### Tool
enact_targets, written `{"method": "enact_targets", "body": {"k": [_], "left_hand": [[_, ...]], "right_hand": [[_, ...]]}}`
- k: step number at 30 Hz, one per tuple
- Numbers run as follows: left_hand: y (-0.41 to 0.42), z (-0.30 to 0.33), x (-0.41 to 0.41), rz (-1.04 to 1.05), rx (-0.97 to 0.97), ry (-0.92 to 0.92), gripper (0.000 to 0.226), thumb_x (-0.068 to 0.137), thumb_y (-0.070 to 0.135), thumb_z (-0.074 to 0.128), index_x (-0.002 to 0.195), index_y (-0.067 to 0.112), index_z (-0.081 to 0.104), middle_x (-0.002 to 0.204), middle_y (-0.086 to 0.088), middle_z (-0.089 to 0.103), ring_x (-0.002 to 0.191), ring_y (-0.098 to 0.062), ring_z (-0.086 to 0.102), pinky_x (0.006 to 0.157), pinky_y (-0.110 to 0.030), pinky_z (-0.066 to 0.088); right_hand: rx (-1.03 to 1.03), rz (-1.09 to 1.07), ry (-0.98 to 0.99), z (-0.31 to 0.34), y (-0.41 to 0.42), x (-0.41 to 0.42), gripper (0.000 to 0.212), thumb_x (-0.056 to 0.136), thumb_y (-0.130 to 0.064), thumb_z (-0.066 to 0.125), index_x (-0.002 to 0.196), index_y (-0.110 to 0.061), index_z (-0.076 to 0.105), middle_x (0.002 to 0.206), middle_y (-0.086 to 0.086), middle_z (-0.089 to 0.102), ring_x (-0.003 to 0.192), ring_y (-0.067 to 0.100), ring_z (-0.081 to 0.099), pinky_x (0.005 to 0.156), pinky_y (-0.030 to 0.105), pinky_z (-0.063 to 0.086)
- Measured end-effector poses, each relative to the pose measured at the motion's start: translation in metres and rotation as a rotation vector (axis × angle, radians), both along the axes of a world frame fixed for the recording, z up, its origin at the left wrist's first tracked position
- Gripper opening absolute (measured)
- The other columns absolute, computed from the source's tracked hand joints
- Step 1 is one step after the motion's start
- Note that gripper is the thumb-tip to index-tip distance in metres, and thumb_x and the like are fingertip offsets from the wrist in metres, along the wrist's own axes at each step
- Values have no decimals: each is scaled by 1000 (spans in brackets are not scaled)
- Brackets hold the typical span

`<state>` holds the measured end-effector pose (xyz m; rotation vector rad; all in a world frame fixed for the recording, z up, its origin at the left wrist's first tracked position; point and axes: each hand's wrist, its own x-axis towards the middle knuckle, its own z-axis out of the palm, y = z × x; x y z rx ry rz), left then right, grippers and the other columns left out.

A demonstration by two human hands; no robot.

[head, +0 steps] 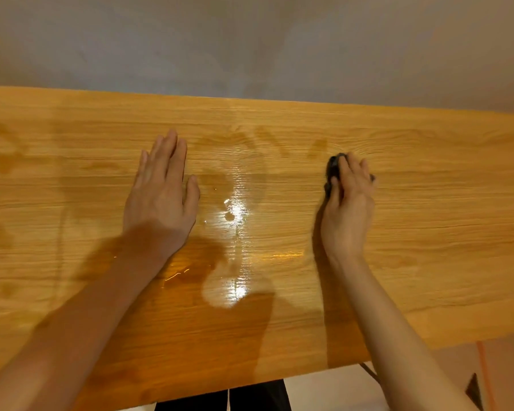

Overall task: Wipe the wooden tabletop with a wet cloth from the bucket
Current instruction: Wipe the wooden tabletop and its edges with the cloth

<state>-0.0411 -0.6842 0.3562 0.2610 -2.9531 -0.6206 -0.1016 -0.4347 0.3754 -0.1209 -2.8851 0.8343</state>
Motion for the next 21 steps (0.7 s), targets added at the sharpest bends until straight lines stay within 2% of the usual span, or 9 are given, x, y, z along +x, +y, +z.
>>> {"method": "enact_targets", "body": {"k": [4, 7, 9, 11, 13, 15, 17, 19, 21], "left_hand": [[0, -1, 2, 0, -6, 8, 58, 104, 29, 30, 156, 3, 29, 166, -12, 23, 155, -24, 16, 128, -35, 5], [1, -2, 3, -7, -5, 15, 58, 104, 29, 30, 156, 3, 30, 166, -12, 23, 155, -24, 17, 128, -35, 5], [1, -3, 5, -14, -17, 22, 58, 105, 30, 30, 156, 2, 29, 166, -12, 23, 155, -24, 17, 128, -37, 7], [2, -3, 7, -18, -24, 32, 57, 106, 30, 29, 156, 2, 28, 165, -13, 23, 155, -25, 17, 128, -38, 9], [1, -4, 6, -13, -23, 52, 56, 106, 28, 30, 156, 1, 29, 165, -14, 25, 155, -26, 19, 128, -37, 9], [0, -5, 5, -8, -27, 72, 55, 106, 27, 32, 155, 0, 31, 164, -14, 27, 154, -26, 21, 128, -38, 10], [-2, -6, 3, -4, -22, 85, 54, 105, 25, 35, 154, 0, 33, 163, -15, 29, 154, -27, 23, 128, -40, 14], [-1, -6, 3, 5, -18, 100, 53, 104, 23, 37, 152, -1, 36, 162, -15, 31, 153, -27, 25, 127, -42, 17], [1, -7, 4, 16, -14, 113, 53, 103, 20, 40, 151, 0, 39, 161, -15, 33, 152, -27, 27, 126, -45, 21]], "right_hand": [[-58, 305, 46, -16, -103, 16, 45, 95, 2, 50, 140, -5, 48, 150, 9, 41, 147, 26, 20, 122, 38, -2], [-4, 531, 51, -16, -111, 16, 48, 93, 2, 55, 139, -6, 48, 150, 9, 42, 146, 26, 23, 122, 39, 3], [6, 503, 10, -8, -73, 6, 47, 92, 4, 53, 137, -9, 50, 149, 5, 44, 145, 24, 26, 122, 36, 6], [24, 332, -13, 0, -20, -5, 43, 94, 1, 49, 135, -12, 53, 147, 3, 46, 144, 24, 28, 120, 33, 7], [25, 109, -19, 6, 18, -18, 40, 97, -3, 45, 135, -9, 53, 148, 5, 44, 144, 25, 29, 121, 36, 10], [23, -44, -20, 3, 13, -27, 40, 98, -4, 42, 137, -7, 51, 150, 9, 41, 145, 27, 26, 122, 41, 11], [3, -18, 3, -2, -29, -29, 42, 95, 1, 44, 136, -5, 53, 148, 11, 43, 144, 30, 28, 121, 39, 10], [-17, 142, 49, -9, -84, -23, 44, 89, 7, 47, 132, -3, 55, 145, 11, 47, 143, 31, 30, 119, 37, 8], [-34, 326, 47, -16, -130, -15, 48, 90, 7, 49, 136, -5, 51, 148, 9, 44, 145, 28, 24, 121, 39, 2]]}}
